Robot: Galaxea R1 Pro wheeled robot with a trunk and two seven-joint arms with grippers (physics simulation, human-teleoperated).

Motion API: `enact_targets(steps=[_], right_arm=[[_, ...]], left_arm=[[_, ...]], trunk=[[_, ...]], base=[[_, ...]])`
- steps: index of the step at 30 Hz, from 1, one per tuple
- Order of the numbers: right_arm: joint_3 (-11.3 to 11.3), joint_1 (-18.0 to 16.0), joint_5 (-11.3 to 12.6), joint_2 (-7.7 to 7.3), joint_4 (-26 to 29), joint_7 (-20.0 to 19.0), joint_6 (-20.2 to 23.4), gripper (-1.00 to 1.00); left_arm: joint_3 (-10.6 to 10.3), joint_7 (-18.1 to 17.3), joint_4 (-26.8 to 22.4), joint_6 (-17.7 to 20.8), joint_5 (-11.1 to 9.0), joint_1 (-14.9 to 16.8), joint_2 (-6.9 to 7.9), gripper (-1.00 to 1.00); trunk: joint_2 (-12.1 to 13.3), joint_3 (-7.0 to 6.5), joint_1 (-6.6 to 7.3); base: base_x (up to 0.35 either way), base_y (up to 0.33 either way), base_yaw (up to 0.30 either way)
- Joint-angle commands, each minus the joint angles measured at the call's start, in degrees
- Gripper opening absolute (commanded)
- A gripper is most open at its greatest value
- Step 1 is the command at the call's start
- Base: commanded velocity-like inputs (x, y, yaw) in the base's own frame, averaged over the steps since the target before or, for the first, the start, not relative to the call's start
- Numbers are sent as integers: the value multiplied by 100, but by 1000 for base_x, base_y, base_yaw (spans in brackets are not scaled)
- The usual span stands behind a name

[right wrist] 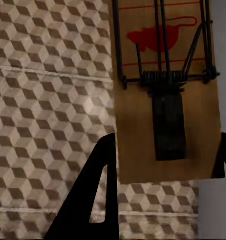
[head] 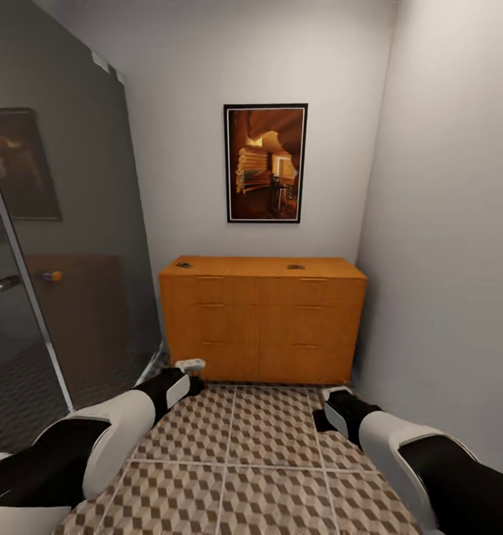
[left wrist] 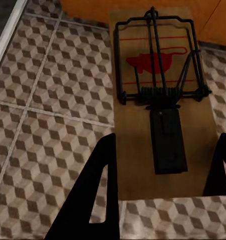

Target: Take the four mousetraps from the cabinet in the bathroom and place them on the bathroom floor. Make sure all four end up on the same floor surface, and ensure that at least two of them are either under or directly next to the same bathroom sink.

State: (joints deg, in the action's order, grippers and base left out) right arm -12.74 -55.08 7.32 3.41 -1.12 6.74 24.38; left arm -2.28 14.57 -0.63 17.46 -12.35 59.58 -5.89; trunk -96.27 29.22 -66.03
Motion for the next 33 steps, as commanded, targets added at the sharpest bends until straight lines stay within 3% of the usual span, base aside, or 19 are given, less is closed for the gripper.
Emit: enact_targets(steps=[1,6,11,14,18,20,24,33], right_arm=[[-62,215,41,-54,-31,3,-57,-100],[-62,784,36,-277,-66,-13,-218,-100],[-62,1372,51,-400,-72,-14,-461,-100],[-62,1984,45,-504,-73,-35,-931,-100],[-63,2523,45,-544,-73,-73,-1463,-100],[-64,2829,48,-646,-73,-101,-1787,-100],[-66,3221,51,-846,-73,-355,-2219,-100],[-69,3329,50,-811,-81,-496,-2322,-100]], left_arm=[[-36,28,7,-68,-38,-165,26,-100],[-35,16,37,-602,-46,-876,170,-100],[-29,-10,44,-950,-63,-1743,240,-100],[-28,-11,45,-1205,-68,-2271,236,-100],[-26,-12,45,-1403,-73,-2719,250,-100],[-21,-14,45,-1512,-74,-2958,248,-100],[-19,-27,45,-1647,-81,-3190,232,-100],[-10,-33,45,-1682,-212,-3422,330,-100]], trunk=[[-5,3,5],[-5,3,5],[-5,3,5],[-5,3,5],[-5,3,5],[-5,3,5],[-5,3,5],[-5,3,5]], base=[[-349,0,0],[-349,0,0],[-349,0,0],[-349,0,0],[-349,0,0],[-349,0,0],[-349,0,0],[-349,0,2]])
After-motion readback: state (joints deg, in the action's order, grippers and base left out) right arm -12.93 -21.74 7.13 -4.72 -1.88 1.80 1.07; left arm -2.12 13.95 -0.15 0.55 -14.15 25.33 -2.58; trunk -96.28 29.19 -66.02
